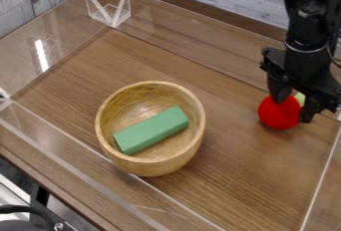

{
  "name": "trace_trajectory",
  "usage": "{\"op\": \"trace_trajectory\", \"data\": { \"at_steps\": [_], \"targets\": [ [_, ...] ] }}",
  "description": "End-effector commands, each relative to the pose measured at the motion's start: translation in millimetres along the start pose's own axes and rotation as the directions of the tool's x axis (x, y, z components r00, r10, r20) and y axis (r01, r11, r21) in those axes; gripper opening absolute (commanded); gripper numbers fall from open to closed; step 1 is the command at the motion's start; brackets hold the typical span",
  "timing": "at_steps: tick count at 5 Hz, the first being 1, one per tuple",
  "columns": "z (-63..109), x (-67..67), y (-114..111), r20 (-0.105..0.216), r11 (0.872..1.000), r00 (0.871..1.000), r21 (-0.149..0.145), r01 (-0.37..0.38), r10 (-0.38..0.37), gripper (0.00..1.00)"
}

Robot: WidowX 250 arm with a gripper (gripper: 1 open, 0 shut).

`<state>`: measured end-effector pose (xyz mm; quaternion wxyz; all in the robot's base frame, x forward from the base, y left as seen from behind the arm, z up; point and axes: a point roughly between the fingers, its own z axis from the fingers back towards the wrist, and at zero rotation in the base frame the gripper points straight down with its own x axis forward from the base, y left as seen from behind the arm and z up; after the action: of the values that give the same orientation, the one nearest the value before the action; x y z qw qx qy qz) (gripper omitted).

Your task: Move the red fruit to the left

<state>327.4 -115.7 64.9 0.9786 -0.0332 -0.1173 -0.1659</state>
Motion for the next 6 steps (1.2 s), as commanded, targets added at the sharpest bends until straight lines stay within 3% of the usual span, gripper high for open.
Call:
{"op": "trace_trajectory", "data": {
  "at_steps": [1,3,4,5,6],
  "targets": [
    [31.7,8.0,8.8,0.057,1.0,0.998,0.008,0.004,-0.005,0.0],
    [107.2,10.0,36.6,0.123,0.995,0.991,0.067,-0.07,0.061,0.0],
    [97.0,8.5,30.9,0.115,0.999,0.993,0.04,-0.023,0.018,1.0],
    [89.2,4.3,29.5,0.1,0.999,0.994,0.014,0.033,-0.034,0.0],
    [75.1,0.6,28.8,0.084,0.997,0.993,-0.008,0.082,-0.081,1.0]
  ]
}}
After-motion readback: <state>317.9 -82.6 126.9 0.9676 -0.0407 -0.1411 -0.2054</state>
